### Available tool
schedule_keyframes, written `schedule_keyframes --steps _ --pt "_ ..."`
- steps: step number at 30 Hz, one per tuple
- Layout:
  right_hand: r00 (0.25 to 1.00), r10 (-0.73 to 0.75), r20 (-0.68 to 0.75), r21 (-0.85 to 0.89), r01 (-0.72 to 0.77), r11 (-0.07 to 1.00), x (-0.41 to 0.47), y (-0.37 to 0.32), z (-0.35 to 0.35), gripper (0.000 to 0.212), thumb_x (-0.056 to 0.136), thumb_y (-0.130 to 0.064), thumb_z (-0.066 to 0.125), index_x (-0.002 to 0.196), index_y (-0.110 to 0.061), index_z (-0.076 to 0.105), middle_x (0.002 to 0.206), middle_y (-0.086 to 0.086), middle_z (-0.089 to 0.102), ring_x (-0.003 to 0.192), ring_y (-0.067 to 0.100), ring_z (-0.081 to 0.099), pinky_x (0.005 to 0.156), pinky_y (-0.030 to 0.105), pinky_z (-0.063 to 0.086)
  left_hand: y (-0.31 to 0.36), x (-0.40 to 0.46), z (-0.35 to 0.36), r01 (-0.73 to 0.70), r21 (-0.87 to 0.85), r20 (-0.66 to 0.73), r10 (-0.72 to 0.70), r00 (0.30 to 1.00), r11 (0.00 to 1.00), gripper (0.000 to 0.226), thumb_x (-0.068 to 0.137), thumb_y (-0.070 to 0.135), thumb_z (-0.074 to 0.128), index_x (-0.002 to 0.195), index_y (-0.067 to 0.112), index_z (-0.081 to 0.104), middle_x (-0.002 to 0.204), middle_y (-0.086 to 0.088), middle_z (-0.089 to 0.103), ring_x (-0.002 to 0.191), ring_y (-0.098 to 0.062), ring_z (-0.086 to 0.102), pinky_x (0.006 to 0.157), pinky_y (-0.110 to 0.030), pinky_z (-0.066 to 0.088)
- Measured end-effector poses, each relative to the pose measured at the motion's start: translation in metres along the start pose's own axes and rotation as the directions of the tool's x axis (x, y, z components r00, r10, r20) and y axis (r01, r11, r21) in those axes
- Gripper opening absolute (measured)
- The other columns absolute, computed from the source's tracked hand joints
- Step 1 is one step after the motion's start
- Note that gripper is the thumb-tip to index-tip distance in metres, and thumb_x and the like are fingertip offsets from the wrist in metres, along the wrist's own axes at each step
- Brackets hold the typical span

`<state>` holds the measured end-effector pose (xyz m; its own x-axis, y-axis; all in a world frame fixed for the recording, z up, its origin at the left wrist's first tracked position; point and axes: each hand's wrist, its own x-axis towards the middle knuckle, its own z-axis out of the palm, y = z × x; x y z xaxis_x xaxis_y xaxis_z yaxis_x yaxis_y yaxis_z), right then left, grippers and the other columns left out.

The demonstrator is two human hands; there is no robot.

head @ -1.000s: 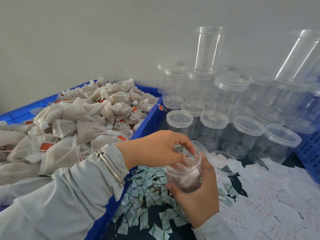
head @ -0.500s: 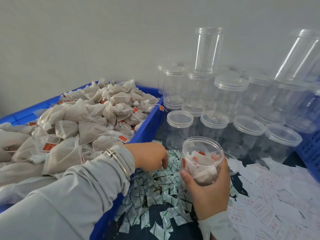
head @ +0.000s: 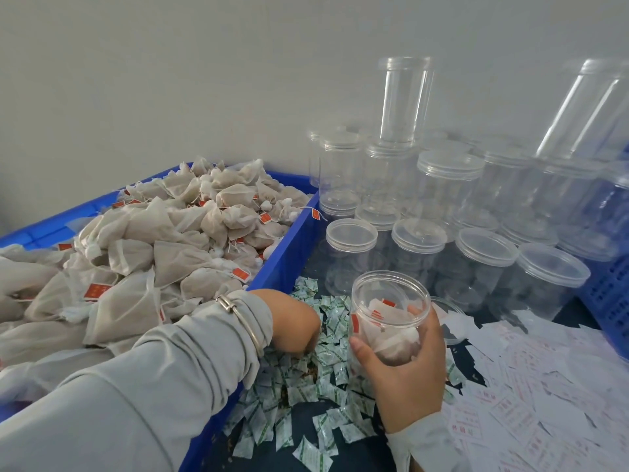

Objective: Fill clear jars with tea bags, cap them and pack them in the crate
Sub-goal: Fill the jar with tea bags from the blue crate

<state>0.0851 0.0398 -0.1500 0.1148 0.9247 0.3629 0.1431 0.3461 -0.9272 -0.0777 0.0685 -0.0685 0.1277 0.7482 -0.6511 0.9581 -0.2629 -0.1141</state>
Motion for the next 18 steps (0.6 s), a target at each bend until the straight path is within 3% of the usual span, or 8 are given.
schedule_keyframes --steps 2,4,5,9,12,16,18 --pt "1.0 0.003 0.009 0.006 -0.003 1.0 0.0001 0.0005 0.0005 0.101 0.052 -0.018 0.091 0.138 -0.017 0.039 0.128 0.003 0.051 0.121 0.018 0.049 0.102 0.044 0.044 0.0007 -0.0009 -0.0004 -0.02 -0.038 -0.015 0.02 1.0 0.999 0.041 0.095 0.007 0.044 0.132 0.019 0.055 0.141 -0.002 0.048 0.116 -0.021 0.052 0.094 -0.031 0.046" --pt "1.0 0.006 0.018 0.001 -0.006 1.0 -0.0005 0.001 0.001 0.102 0.051 -0.019 0.091 0.139 -0.018 0.039 0.129 0.002 0.05 0.122 0.018 0.048 0.102 0.045 0.043 0.0005 -0.0003 0.0 -0.027 -0.064 -0.04 0.025 0.999 0.998 0.042 0.096 0.007 0.044 0.132 0.023 0.054 0.14 0.0 0.045 0.103 -0.015 0.051 0.078 -0.021 0.042" --pt "1.0 0.004 0.02 -0.004 -0.004 1.0 -0.0006 0.0014 0.0011 0.103 0.051 -0.019 0.091 0.139 -0.019 0.038 0.128 0.002 0.05 0.122 0.018 0.048 0.102 0.045 0.043 0.0002 0.0005 0.0003 -0.029 -0.071 -0.051 0.025 0.998 0.997 0.042 0.096 0.007 0.044 0.132 0.024 0.055 0.14 -0.001 0.045 0.102 -0.015 0.05 0.077 -0.021 0.041" --pt "0.999 0.004 0.032 0.001 -0.004 1.0 -0.0008 0.002 0.0018 0.102 0.052 -0.018 0.092 0.139 -0.017 0.039 0.128 0.004 0.051 0.122 0.019 0.048 0.102 0.047 0.043 0.0 0.0031 0.0004 -0.045 -0.089 -0.054 0.04 0.998 0.995 0.04 0.096 0.006 0.042 0.131 0.021 0.055 0.141 -0.002 0.046 0.123 -0.022 0.048 0.098 -0.031 0.041" --pt "0.999 0.002 0.049 0.003 -0.002 1.0 -0.0003 0.0025 0.0015 0.1 0.052 -0.018 0.092 0.137 -0.016 0.04 0.127 0.005 0.052 0.121 0.021 0.049 0.101 0.048 0.043 0.0013 0.0027 -0.0007 -0.041 -0.098 -0.047 0.037 0.998 0.994 0.038 0.098 0.011 0.044 0.134 0.015 0.052 0.136 -0.004 0.052 0.12 -0.022 0.05 0.087 -0.025 0.038" --pt "0.998 -0.002 0.055 -0.007 0.002 1.0 -0.0008 0.002 0.0008 0.099 0.052 -0.018 0.092 0.137 -0.016 0.041 0.127 0.005 0.052 0.121 0.021 0.049 0.1 0.048 0.043 0.0025 0.0018 -0.0016 -0.031 -0.09 -0.041 0.028 0.999 0.995 0.038 0.098 0.012 0.044 0.136 0.013 0.051 0.135 -0.005 0.053 0.12 -0.023 0.05 0.089 -0.027 0.039" --pt "0.998 -0.002 0.056 -0.01 0.003 1.0 -0.001 0.0017 0.0008 0.1 0.052 -0.017 0.092 0.137 -0.016 0.041 0.126 0.005 0.052 0.12 0.021 0.05 0.1 0.047 0.044 0.0028 0.001 -0.0023 -0.026 -0.109 -0.047 0.021 0.999 0.994 0.038 0.098 0.008 0.042 0.133 0.015 0.053 0.133 -0.003 0.053 0.113 -0.02 0.052 0.084 -0.024 0.04"
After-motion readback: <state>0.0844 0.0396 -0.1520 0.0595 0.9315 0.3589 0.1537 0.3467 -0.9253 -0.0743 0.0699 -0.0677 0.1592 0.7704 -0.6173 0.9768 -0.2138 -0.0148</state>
